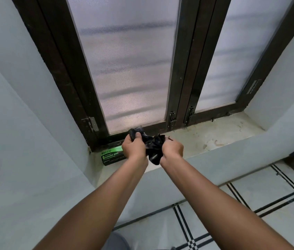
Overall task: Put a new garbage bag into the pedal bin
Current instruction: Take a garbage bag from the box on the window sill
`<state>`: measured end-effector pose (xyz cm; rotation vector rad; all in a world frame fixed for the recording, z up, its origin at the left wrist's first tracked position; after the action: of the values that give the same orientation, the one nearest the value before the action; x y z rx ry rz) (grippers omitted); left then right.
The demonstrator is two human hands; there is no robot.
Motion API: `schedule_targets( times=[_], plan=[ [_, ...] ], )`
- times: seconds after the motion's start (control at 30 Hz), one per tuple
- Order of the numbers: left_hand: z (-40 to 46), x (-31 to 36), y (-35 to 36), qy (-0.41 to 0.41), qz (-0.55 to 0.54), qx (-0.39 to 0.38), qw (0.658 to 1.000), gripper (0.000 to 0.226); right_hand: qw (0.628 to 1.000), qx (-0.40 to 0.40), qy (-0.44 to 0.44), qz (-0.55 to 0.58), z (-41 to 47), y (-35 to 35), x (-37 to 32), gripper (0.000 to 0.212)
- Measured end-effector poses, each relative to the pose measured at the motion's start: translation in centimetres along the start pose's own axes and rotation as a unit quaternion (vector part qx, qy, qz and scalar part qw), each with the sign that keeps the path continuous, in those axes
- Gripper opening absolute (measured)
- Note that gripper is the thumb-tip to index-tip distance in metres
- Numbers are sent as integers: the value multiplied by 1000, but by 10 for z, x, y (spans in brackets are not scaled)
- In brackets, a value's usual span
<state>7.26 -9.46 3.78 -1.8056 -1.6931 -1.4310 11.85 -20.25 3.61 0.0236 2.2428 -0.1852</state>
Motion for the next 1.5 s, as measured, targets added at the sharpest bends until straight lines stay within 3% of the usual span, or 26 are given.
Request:
schedule_targets(
  times=[0.07,0.13,0.27,0.33,0.4,0.47,0.6,0.83,0.93,1.03,1.1,1.13,1.23,1.37,1.5],
  plan=[
    [7,8,-6,11,-29,53,998,23,997,72,18,36,6,-15,-5,26],
    [15,16,-11,12,-36,72,997,22,993,88,35,64,12,-32,-12,26],
    [19,16,-3,-36,-44,-5,998,17,989,-53,50,130,9,-26,-22,4],
    [14,14,1,-71,-26,-41,996,13,977,-119,29,174,11,-16,-23,27],
    [14,14,-1,-104,-2,-61,993,3,987,-112,8,118,23,-11,-19,45],
    [14,18,-7,-116,30,-50,991,13,994,-108,-6,33,43,-6,-13,63],
    [21,27,-14,-124,47,-69,989,9,977,-99,-89,-165,76,-1,-2,55],
    [39,33,-33,-55,225,-114,966,16,867,-13,-285,-409,100,-1,-13,43],
    [42,30,-40,-47,236,-95,966,13,816,11,-345,-463,113,-1,-14,23],
    [42,24,-42,-45,222,-75,971,20,722,61,-394,-565,119,-5,-14,29],
    [41,17,-42,-49,205,-80,974,18,700,79,-395,-589,119,-10,-13,32],
    [41,14,-42,-49,197,-86,975,15,708,70,-389,-585,121,-11,-11,33],
    [40,5,-41,-57,177,-114,976,9,812,21,-342,-472,120,-22,-9,37],
    [35,-5,-30,-64,165,-144,974,8,918,-35,-282,-276,105,-38,0,40],
    [30,-5,-21,-45,178,-157,970,17,952,-109,-215,-187,94,-43,5,41]
  ],
)
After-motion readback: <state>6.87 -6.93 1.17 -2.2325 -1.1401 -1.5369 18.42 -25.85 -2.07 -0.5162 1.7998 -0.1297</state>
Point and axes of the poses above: each hand's wrist, its own z-axis towards the middle knuckle, its own y-axis out of the palm, x = y × z, the point moved 3 cm from there along z, towards the middle knuckle, and after that the axes turned 14 degrees about -z, right-handed, at the moved point
